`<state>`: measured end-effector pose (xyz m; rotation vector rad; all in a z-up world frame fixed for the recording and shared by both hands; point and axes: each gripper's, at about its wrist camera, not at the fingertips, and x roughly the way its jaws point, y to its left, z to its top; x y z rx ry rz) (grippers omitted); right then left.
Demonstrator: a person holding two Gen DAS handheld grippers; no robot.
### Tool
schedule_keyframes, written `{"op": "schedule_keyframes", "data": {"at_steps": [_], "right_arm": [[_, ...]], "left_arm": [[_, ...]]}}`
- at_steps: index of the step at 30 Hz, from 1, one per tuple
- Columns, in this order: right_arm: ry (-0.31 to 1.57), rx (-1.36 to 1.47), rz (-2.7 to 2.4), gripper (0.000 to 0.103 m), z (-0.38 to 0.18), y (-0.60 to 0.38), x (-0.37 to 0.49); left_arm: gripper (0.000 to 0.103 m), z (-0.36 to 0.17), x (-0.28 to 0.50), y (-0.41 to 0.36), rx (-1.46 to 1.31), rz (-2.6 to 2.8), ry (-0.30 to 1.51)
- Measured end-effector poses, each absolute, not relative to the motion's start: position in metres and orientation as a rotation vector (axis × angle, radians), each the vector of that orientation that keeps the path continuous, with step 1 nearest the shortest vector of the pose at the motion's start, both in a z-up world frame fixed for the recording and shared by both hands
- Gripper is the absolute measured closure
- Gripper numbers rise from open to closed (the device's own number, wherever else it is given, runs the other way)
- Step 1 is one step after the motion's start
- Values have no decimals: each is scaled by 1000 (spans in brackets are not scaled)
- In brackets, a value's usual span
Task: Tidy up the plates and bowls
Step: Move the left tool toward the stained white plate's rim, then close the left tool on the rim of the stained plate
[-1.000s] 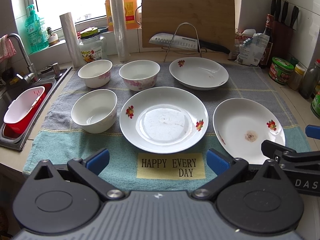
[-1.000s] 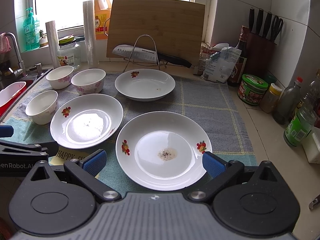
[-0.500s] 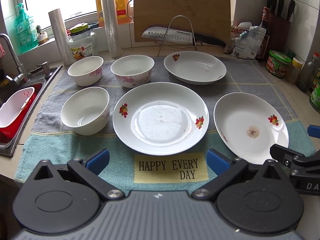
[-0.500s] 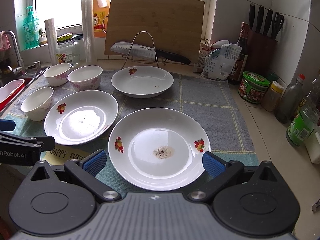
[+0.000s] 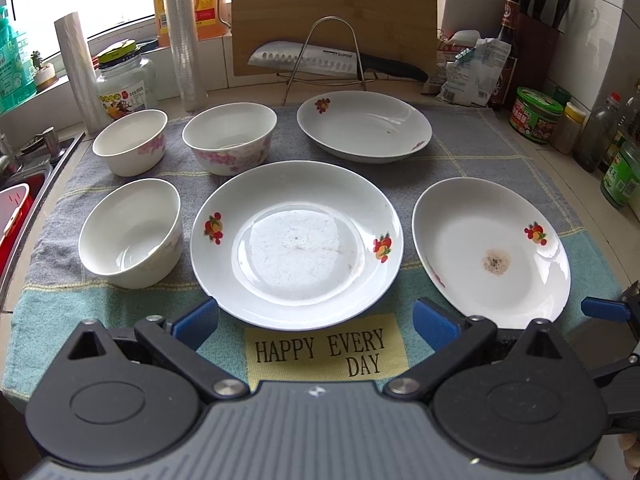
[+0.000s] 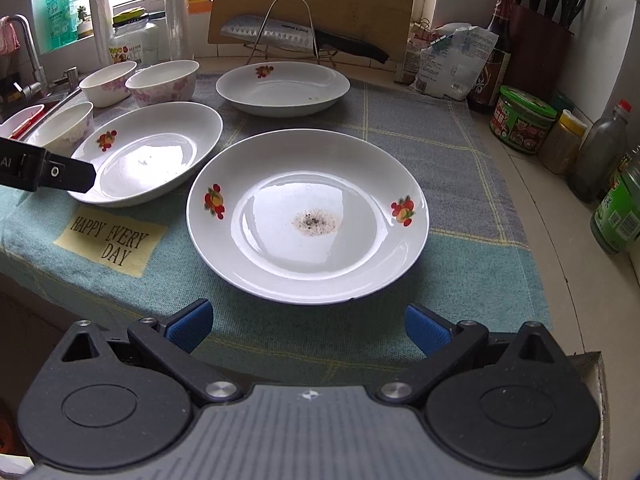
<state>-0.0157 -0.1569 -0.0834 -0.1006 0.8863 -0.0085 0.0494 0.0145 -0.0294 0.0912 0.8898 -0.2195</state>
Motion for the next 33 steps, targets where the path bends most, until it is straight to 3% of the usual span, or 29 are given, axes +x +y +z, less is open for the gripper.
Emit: {"op": "schedule_keyframes", "data": {"at_steps": [19,33], "right_arm": [[870,-59,-6,0,-112,-166,13],[809,-132,166,0,-114,-184,10]], "left_arm": [[1,-39,81,10,105,-349,926],[1,-19,119,-61,169,-439,897]]}}
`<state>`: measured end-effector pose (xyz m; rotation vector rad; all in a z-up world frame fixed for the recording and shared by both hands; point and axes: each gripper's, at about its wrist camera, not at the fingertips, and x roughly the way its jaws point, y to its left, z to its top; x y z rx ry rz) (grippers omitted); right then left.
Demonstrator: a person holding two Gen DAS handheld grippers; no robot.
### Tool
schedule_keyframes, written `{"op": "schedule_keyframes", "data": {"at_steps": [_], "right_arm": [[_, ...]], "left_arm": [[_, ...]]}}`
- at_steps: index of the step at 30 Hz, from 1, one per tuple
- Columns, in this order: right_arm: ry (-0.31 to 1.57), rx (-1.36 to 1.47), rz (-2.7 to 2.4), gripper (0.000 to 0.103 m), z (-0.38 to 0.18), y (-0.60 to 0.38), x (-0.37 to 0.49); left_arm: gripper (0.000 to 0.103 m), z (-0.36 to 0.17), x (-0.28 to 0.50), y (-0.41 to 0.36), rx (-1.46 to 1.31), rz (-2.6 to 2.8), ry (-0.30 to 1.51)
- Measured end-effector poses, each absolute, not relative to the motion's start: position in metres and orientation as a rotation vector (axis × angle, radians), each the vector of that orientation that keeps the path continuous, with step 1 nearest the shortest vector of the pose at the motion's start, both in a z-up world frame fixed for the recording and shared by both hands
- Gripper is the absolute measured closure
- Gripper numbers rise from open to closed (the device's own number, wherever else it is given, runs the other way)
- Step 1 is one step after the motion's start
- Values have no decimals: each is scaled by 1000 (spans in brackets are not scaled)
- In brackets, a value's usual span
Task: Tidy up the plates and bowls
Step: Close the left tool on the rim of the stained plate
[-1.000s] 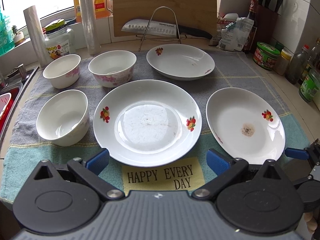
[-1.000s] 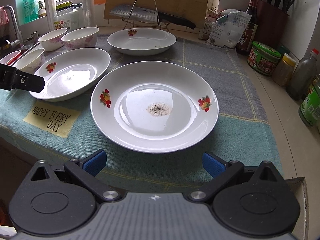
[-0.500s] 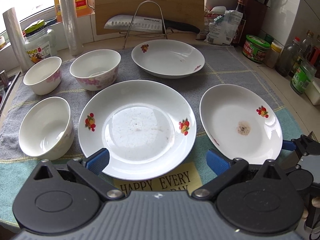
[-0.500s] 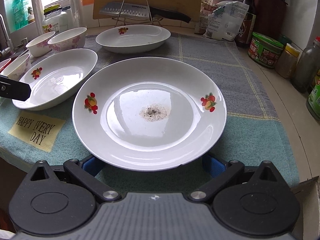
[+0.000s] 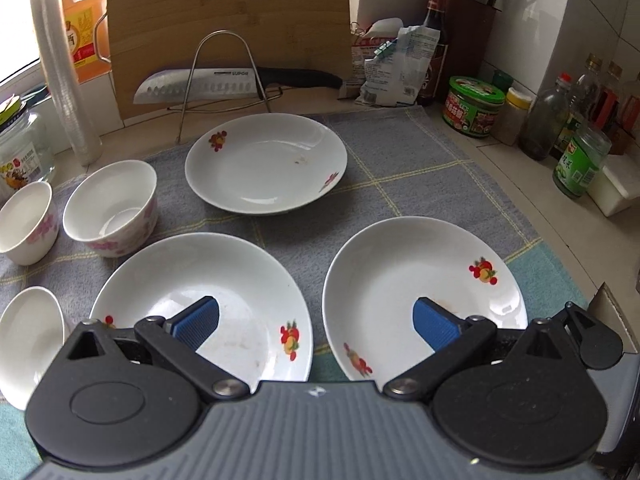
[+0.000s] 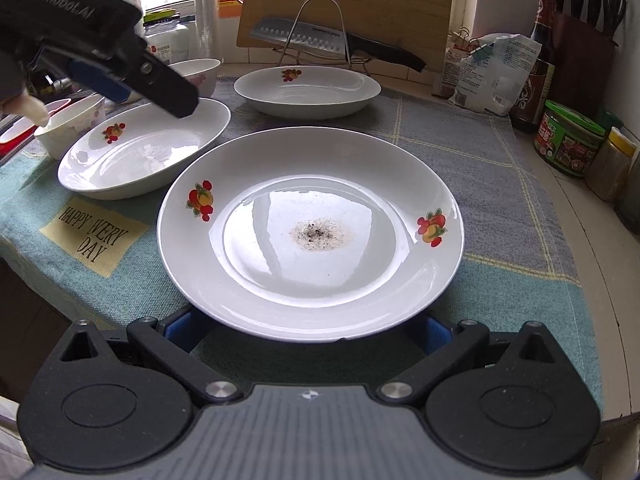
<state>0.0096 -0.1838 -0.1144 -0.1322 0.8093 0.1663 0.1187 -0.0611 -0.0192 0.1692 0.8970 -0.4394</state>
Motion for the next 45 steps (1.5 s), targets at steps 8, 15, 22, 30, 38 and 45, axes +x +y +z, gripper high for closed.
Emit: {"op": "schedule_keyframes", "data": {"at_steps": [8,15,22,30,38,45], "right_arm": [[791,-159,239,0,-116,-190,3],[787,-162,247,0,-116,-191,1],[782,-154,223,0,-116,-189,-1],[780,-135,177,0,-116,-185,-2],[765,-115,136,0,-117,-185,-4],[774,-111,121,0,-117,-183,-2]], "left_arm": [[1,-25,141,-103,216,-508,913],[1,-41,165,-126,247,-583,990],[1,-59,183,-141,293,-721,1044],[1,-78,202,-145,319,-796,1146],[1,-88,200,-153,420,-826,1161],[1,-90,195,-154,484,-855,1138]]}}
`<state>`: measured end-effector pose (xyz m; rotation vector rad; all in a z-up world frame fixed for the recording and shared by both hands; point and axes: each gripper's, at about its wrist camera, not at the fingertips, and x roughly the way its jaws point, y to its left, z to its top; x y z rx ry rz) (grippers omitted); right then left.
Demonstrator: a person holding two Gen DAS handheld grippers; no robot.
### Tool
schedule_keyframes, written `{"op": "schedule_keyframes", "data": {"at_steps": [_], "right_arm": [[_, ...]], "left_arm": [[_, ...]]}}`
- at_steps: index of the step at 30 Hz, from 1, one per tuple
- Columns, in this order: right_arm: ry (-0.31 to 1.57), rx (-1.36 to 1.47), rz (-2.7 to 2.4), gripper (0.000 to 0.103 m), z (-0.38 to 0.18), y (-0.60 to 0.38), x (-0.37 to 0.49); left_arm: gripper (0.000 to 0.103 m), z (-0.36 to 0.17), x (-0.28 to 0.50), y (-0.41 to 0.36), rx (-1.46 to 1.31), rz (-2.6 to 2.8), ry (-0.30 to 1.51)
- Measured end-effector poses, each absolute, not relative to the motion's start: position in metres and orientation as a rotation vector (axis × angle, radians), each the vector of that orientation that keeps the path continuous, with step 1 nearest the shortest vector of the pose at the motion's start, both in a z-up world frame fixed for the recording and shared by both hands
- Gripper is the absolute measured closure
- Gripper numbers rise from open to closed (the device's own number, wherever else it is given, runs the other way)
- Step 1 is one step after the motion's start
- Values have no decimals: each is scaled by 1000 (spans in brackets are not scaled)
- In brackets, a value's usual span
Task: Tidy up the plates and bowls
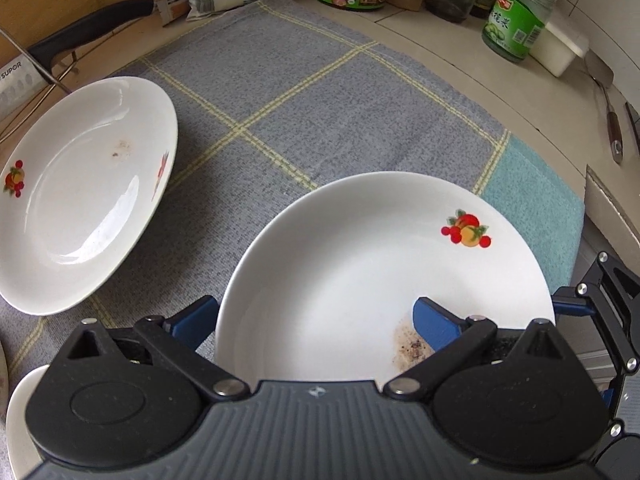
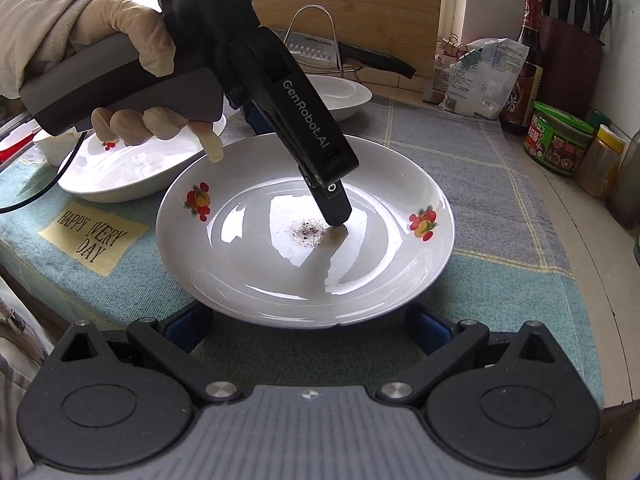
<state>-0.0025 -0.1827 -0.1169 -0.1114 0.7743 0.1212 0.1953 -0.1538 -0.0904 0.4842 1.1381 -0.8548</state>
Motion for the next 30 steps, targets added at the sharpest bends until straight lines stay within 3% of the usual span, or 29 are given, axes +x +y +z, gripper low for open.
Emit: {"op": "schedule_keyframes", "data": {"at_steps": [30], "right_arm": [[781,-117,147,0,-116,-186,7]], "left_arm": [[3,-88,194,-158,575,-982,1182]]}}
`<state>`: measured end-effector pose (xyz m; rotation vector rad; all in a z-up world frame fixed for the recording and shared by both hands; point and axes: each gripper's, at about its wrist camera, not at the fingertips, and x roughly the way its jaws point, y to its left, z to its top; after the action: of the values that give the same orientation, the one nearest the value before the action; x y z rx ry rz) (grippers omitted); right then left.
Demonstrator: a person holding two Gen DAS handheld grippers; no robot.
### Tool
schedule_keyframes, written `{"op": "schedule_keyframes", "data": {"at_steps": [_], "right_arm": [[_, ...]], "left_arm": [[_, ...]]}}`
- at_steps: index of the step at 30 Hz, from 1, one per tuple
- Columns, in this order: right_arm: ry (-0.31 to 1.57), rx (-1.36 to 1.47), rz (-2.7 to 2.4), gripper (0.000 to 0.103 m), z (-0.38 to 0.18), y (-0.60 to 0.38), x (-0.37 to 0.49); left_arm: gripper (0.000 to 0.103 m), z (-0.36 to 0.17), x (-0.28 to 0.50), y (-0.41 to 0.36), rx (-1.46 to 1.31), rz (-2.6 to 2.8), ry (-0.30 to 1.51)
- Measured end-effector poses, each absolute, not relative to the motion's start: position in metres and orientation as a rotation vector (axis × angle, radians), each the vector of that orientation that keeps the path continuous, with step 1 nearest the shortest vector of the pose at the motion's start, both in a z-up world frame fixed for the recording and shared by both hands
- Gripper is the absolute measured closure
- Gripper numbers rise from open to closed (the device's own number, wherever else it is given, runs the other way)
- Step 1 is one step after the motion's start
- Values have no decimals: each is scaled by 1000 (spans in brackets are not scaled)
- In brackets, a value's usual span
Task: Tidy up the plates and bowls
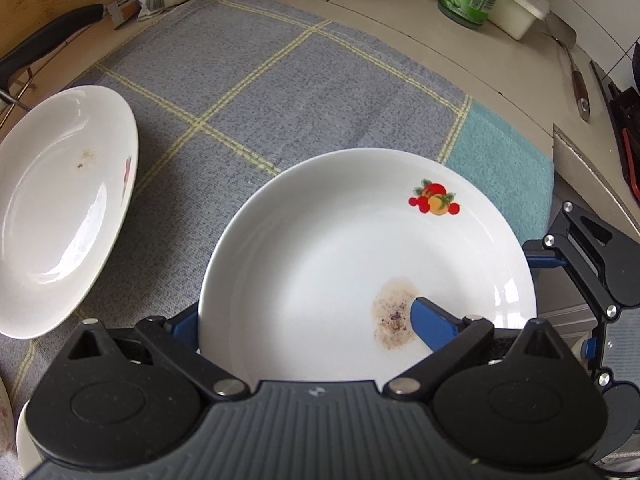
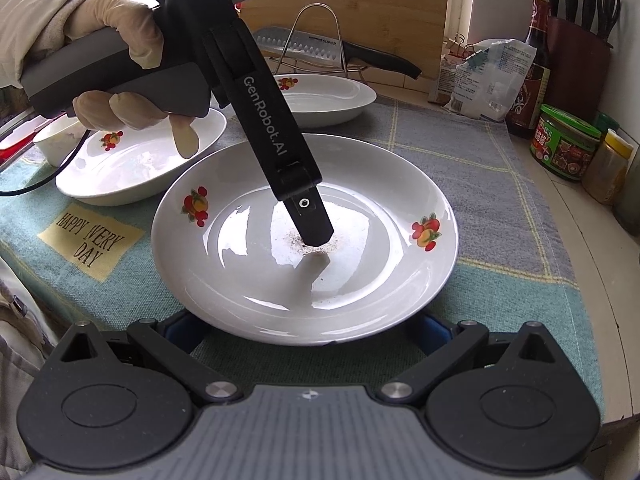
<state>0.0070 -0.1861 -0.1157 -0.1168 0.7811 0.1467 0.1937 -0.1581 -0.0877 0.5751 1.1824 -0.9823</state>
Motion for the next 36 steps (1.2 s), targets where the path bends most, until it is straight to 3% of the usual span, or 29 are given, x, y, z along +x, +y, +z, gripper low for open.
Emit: {"op": "schedule_keyframes", "data": {"at_steps": [36], "right_arm": [[823,-165,162,0,-111,-186,16]], "left_arm": [[18,-83,203,-152,572,-1065,1170]]}}
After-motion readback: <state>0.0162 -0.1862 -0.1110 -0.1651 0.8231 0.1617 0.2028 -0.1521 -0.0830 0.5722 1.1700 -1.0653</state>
